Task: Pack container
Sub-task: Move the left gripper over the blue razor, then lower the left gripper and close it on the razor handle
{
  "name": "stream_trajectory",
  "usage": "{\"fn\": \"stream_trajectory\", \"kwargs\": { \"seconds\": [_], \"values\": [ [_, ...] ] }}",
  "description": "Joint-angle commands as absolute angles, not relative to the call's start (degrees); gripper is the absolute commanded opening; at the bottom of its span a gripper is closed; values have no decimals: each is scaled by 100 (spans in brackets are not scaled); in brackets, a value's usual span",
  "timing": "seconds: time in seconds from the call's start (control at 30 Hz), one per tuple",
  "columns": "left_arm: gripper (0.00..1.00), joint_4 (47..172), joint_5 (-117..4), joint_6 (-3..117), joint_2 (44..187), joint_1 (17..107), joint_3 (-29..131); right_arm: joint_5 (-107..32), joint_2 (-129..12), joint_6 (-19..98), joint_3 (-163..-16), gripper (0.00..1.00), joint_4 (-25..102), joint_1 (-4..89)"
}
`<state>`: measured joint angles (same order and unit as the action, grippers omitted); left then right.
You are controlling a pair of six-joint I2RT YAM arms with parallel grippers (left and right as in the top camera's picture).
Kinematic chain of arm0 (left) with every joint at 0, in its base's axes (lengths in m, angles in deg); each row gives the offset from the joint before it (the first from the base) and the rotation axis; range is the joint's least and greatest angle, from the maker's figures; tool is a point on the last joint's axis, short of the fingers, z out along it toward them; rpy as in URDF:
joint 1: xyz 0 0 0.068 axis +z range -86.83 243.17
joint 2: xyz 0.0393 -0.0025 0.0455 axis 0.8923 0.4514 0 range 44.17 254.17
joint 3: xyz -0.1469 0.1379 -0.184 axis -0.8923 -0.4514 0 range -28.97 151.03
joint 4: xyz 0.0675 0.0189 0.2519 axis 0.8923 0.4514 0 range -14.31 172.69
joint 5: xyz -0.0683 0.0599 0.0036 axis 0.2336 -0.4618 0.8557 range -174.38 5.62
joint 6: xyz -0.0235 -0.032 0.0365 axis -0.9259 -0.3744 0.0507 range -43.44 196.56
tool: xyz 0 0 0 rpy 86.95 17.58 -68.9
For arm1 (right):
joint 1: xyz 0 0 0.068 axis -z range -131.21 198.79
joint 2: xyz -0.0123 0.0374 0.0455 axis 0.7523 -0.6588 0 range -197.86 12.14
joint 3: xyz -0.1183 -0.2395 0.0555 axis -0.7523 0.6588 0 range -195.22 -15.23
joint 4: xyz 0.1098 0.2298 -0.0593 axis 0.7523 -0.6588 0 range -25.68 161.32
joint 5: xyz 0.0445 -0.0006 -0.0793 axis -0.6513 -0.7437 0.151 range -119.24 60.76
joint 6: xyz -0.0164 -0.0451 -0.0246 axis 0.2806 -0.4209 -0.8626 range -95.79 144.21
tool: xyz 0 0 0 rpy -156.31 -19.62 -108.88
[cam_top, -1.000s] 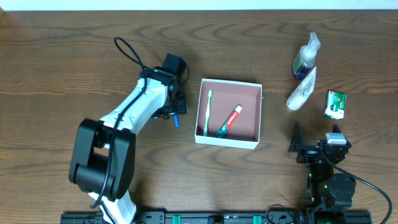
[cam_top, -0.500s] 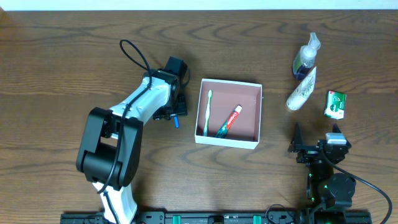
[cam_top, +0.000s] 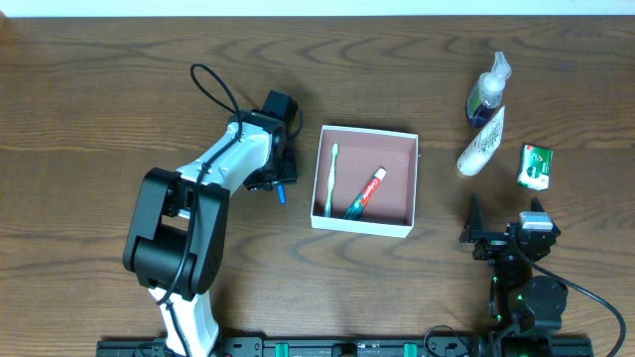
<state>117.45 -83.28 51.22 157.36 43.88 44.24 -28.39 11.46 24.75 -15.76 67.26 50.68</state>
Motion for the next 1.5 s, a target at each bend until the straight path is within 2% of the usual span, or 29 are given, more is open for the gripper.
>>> {"fn": "stream_trajectory", "kwargs": {
  "seconds": [0.0,0.33,0.5,0.6,0.7,1.07,1.3,1.47],
  "values": [
    [52,11756,-8325,5069,15887,4423,4382,-2863,1183,2391,-1554,99,6709,5011],
    [51,11734,-8179,5074,16003,4423,4382,-2863,1183,2391,-1554,99,6709,5011],
    [27,11736,-8181,5074,16003,4425,4384,-2863,1183,2391,-1554,99,6709,5011],
    [19,11736,-8183,5076,16001,4425,4384,-2866,1183,2391,-1554,99,6709,5011],
    [6,11747,-8183,5076,15992,4425,4402,-2863,1183,2391,-1554,99,6709,5011],
    [6,12199,-8225,5644,15244,4423,5092,-2863,1183,2391,-1554,99,6709,5011],
    [6,12396,-8218,5659,14001,4379,5481,-2863,1183,2391,-1554,99,6709,5011],
    [6,12392,-8153,5683,13146,3944,5479,-2866,1183,2391,-1554,99,6709,5011]
  ]
}}
